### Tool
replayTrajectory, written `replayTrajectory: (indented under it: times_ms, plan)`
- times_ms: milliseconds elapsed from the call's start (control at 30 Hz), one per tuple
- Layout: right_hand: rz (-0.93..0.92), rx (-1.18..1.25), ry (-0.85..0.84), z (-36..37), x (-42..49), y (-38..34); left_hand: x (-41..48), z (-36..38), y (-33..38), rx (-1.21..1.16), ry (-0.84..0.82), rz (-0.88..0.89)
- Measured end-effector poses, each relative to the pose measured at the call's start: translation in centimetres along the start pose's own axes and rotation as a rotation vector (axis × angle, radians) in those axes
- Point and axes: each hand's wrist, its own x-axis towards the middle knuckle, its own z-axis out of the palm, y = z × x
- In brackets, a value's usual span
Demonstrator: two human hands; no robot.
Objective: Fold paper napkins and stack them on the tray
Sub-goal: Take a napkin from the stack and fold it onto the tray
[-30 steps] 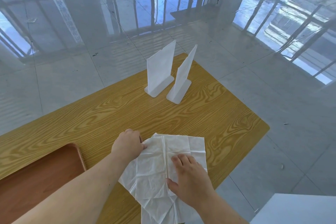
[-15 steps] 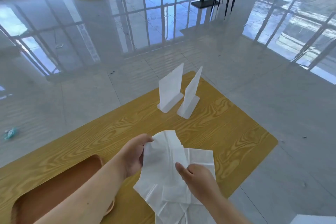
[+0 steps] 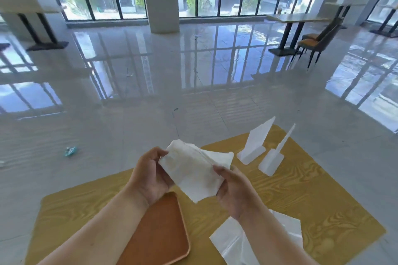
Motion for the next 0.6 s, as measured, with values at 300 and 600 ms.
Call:
replayTrajectory:
  times_ms: [300, 600]
  plan:
    - [0.040, -0.305, -0.118, 6.6, -0.6, -5.5, -2.5, -3.3, 4.8, 0.195, -0.125, -0.100]
    - [0.101, -0.272, 0.004, 5.6, 0.5, -6.6, -2.4, -2.5, 5.0, 0.391, 0.038, 0.156]
